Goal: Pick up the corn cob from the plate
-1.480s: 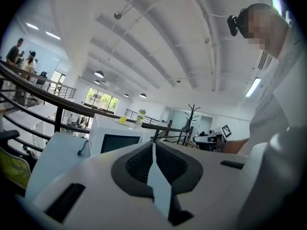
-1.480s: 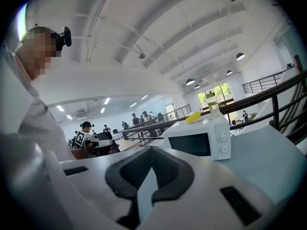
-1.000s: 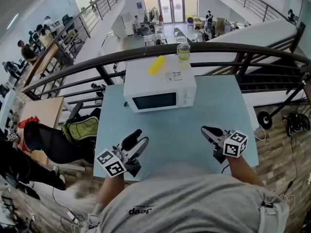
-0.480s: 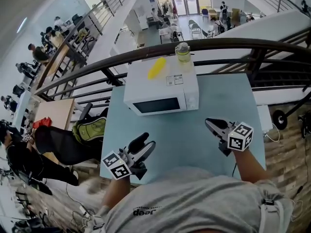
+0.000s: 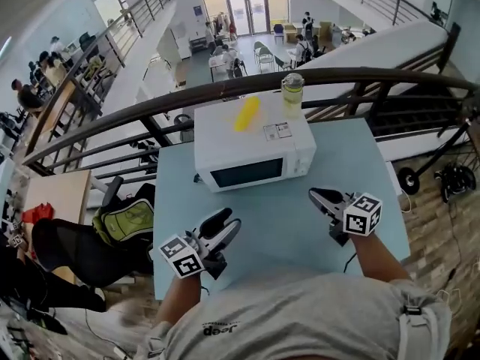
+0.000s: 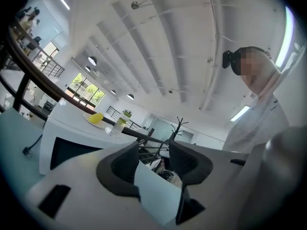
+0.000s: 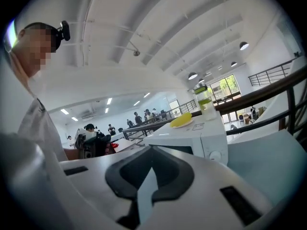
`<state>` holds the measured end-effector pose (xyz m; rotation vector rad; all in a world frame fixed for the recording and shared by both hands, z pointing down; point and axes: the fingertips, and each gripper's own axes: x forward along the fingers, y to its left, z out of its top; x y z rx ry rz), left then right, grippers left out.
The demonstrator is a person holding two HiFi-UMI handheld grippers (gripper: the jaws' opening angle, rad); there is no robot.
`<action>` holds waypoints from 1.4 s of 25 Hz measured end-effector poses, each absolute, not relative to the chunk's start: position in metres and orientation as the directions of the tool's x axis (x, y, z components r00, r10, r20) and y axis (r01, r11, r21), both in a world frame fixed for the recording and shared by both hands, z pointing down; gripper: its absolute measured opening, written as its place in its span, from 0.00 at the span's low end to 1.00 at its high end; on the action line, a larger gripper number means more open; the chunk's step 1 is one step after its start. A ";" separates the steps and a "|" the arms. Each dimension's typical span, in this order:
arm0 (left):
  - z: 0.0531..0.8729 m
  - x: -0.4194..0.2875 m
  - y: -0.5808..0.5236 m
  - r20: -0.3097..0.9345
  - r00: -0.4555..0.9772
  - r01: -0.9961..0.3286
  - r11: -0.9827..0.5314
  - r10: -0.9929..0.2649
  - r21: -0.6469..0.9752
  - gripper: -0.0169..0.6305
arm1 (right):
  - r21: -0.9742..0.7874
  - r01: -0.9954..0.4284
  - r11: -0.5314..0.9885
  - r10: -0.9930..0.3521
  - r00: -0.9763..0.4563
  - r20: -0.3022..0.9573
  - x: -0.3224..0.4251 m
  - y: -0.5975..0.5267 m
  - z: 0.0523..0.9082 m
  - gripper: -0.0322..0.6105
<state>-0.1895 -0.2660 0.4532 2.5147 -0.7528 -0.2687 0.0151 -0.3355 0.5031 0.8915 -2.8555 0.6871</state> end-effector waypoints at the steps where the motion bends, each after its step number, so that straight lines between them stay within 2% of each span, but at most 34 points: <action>1: 0.452 -0.195 -0.265 -0.055 0.827 -0.458 -0.728 -0.559 0.510 0.33 | -0.387 -0.555 0.737 -0.516 -0.831 0.209 0.008 -0.334 0.503 0.07; 6: 0.447 -0.218 -0.269 -0.097 0.746 -0.545 -0.687 -0.659 0.480 0.17 | -0.359 -0.525 0.771 -0.483 -0.851 0.207 -0.009 -0.340 0.487 0.07; 8: 0.442 -0.222 -0.268 -0.133 0.712 -0.575 -0.681 -0.689 0.454 0.16 | -0.347 -0.510 0.787 -0.467 -0.860 0.206 -0.010 -0.340 0.482 0.07; 9: 0.441 -0.223 -0.269 -0.132 0.689 -0.611 -0.669 -0.713 0.424 0.15 | -0.342 -0.506 0.792 -0.462 -0.863 0.206 -0.009 -0.341 0.480 0.07; 11: 0.448 -0.224 -0.276 -0.077 0.635 -0.704 -0.618 -0.768 0.350 0.08 | -0.338 -0.504 0.795 -0.462 -0.864 0.201 -0.005 -0.343 0.478 0.07; 14: 0.462 -0.228 -0.295 0.027 0.574 -0.782 -0.538 -0.818 0.313 0.06 | -0.346 -0.505 0.791 -0.470 -0.863 0.185 0.000 -0.345 0.477 0.07; 18: 0.449 -0.238 -0.327 0.057 0.513 -0.829 -0.477 -0.856 0.292 0.05 | -0.346 -0.503 0.792 -0.473 -0.864 0.174 0.006 -0.345 0.477 0.07; 21: 0.435 -0.238 -0.360 0.081 0.527 -0.829 -0.492 -0.846 0.266 0.06 | -0.338 -0.510 0.791 -0.482 -0.860 0.171 0.012 -0.350 0.478 0.07; 23: 0.424 -0.231 -0.384 0.104 0.554 -0.820 -0.520 -0.826 0.240 0.23 | -0.321 -0.517 0.793 -0.489 -0.855 0.169 0.016 -0.357 0.477 0.07; 26: 0.405 -0.213 -0.418 0.147 0.597 -0.800 -0.572 -0.789 0.180 0.40 | -0.292 -0.532 0.795 -0.507 -0.847 0.162 0.023 -0.373 0.468 0.07; 30: 0.387 -0.192 -0.465 0.204 0.618 -0.785 -0.612 -0.759 0.101 0.44 | -0.252 -0.554 0.794 -0.536 -0.832 0.143 0.032 -0.401 0.451 0.07; 35: 0.395 -0.179 -0.520 0.305 0.628 -0.768 -0.633 -0.716 0.096 0.50 | -0.222 -0.577 0.786 -0.564 -0.816 0.126 0.040 -0.440 0.438 0.07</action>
